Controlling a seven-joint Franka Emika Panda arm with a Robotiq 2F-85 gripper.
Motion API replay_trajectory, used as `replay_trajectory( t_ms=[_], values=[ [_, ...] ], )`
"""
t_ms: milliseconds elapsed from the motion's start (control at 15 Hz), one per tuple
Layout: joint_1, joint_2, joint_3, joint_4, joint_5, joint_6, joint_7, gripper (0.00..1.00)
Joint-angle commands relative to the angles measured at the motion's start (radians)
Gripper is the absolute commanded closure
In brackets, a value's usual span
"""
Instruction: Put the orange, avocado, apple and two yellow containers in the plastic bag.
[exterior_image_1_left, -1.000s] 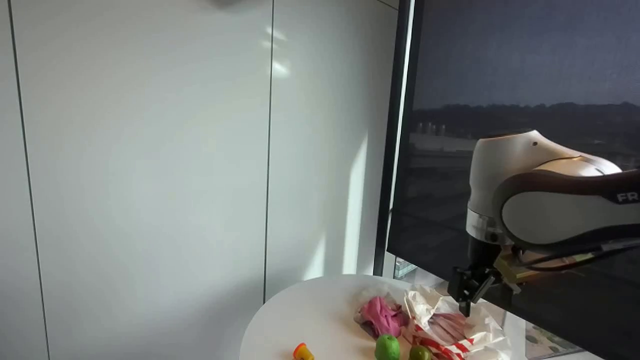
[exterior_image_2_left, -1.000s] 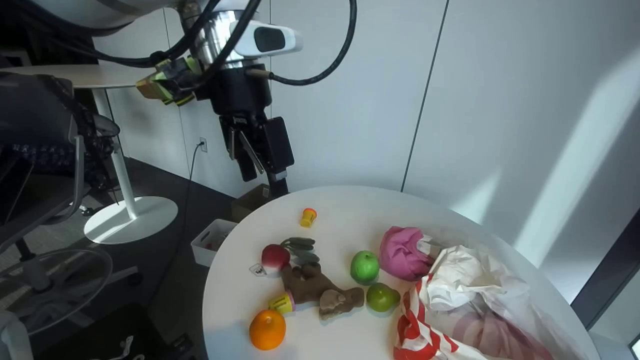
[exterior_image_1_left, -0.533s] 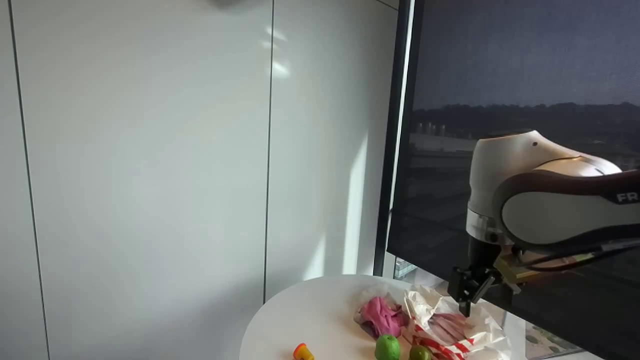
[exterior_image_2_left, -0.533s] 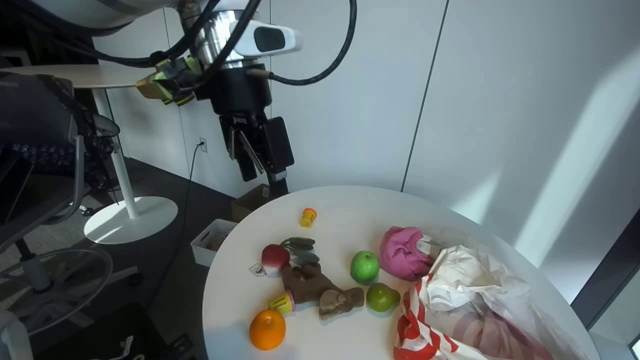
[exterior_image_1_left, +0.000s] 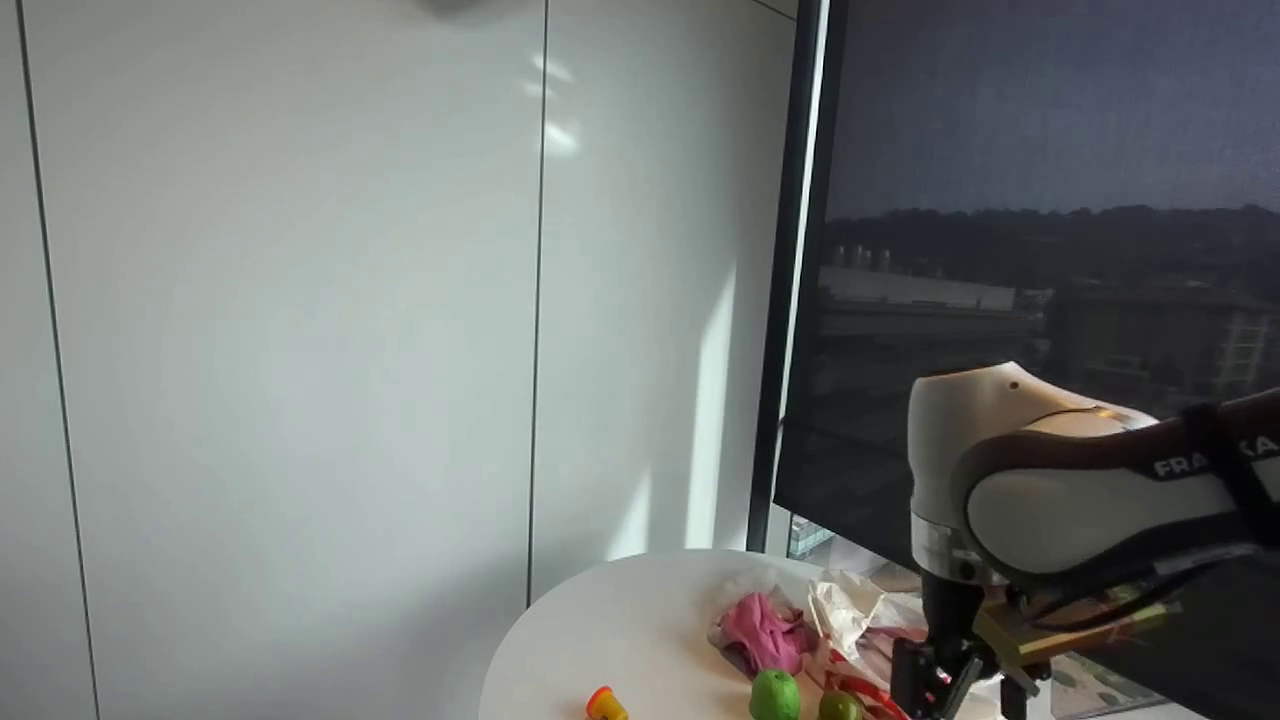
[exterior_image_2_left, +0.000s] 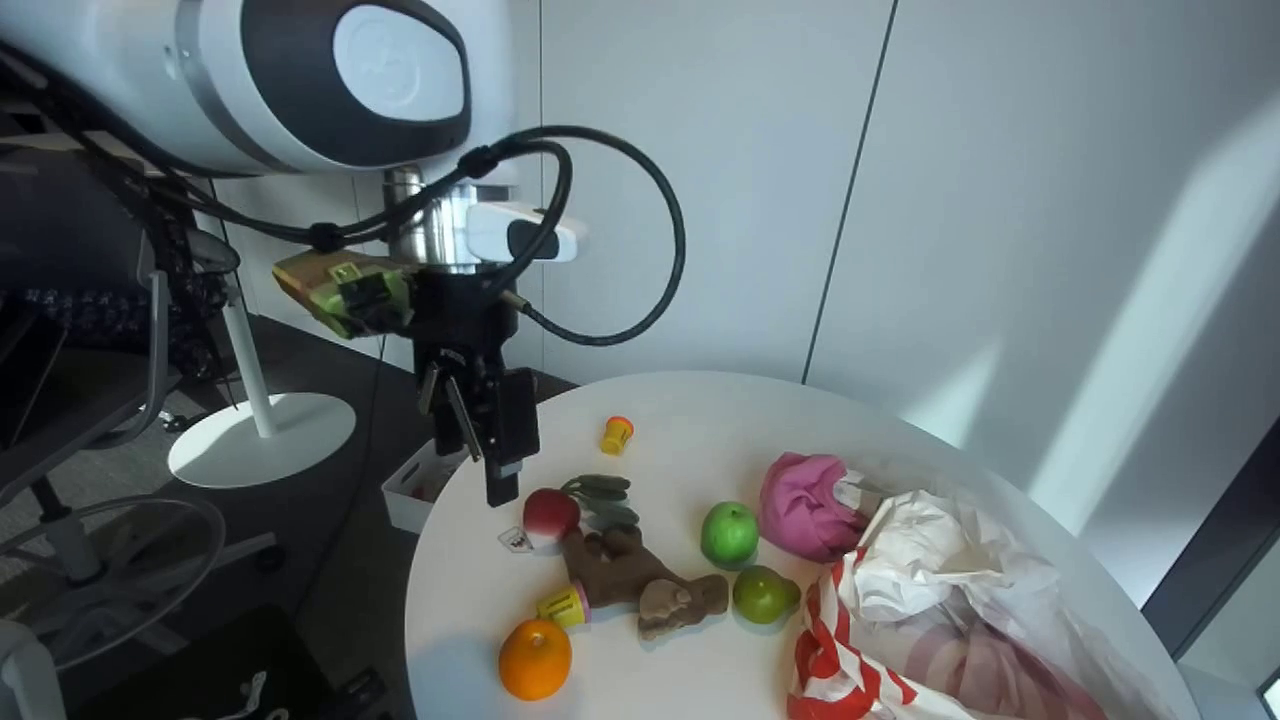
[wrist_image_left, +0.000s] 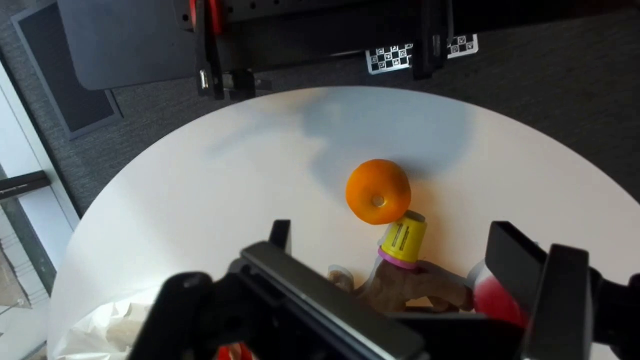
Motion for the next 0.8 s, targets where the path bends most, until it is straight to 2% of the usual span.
replay_trajectory(
  t_ms=[0,200,400,600,733],
  values=[
    [0.084,0.134,-0.031,-0.021,0.115,0.089,-0.036,0.0],
    [0.16,0.225,-0.025,-0.044,0.243,0.221,-0.077,0.0],
    [0.195,0.342,0.004,-0.044,0.275,0.375,-0.077,0.0],
    [0.175,0.478,0.037,-0.045,0.169,0.522,-0.01,0.0],
    [0.164,0.564,0.032,-0.047,0.086,0.592,0.027,0.0]
  ],
)
